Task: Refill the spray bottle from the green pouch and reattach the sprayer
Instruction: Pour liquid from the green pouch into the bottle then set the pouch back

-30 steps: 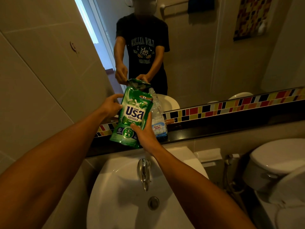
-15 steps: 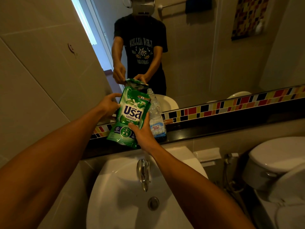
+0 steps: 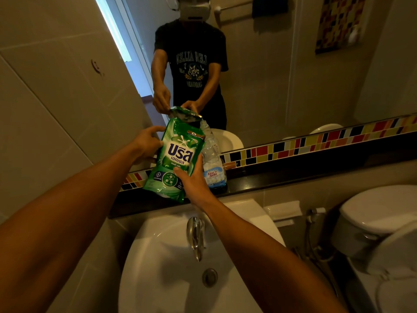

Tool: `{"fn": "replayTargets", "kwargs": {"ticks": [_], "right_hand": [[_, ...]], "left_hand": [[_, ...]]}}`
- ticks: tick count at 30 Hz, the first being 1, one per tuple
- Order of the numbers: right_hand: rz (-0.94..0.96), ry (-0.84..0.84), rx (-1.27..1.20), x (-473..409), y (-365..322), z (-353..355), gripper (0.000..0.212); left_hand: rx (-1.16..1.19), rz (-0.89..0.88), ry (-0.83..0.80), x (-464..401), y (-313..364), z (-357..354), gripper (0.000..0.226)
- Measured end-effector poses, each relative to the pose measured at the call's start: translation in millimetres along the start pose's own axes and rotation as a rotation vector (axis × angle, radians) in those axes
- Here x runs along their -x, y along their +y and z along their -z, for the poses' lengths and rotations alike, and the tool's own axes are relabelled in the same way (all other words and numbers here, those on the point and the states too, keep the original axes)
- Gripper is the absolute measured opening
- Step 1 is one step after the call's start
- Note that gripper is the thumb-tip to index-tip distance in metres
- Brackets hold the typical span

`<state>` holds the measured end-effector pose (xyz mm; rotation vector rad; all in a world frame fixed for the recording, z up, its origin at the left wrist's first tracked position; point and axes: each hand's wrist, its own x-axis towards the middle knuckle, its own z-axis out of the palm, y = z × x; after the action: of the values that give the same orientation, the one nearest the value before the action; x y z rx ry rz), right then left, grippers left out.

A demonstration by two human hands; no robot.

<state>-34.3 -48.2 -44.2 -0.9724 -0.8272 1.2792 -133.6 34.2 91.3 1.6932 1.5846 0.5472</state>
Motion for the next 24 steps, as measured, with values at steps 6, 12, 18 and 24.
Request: {"fn": "replayTargets", "kwargs": {"ticks": [6, 12, 18, 24], "right_hand": [[0.001, 0.000, 0.001, -0.1, 0.7, 0.4, 0.100], [0.030, -0.005, -0.016, -1.2, 2.0, -1.5, 0.098], [0.031, -0.006, -0.003, -0.2, 0.2, -1.3, 0.096], [0.033, 0.016, -0.014, 0.0, 0.5, -4.4, 0.095]], "left_hand": [[-0.015, -0.003, 0.000, -1.0, -1.9, 1.5, 0.053], [-0.030, -0.002, 0.004, -3.4, -2.9, 4.5, 0.054], [-0.042, -0.010, -0.001, -4.5, -1.9, 6.6, 0.056], [-0.050, -0.015, -0.003, -4.7, 0.0, 7.3, 0.055]]}}
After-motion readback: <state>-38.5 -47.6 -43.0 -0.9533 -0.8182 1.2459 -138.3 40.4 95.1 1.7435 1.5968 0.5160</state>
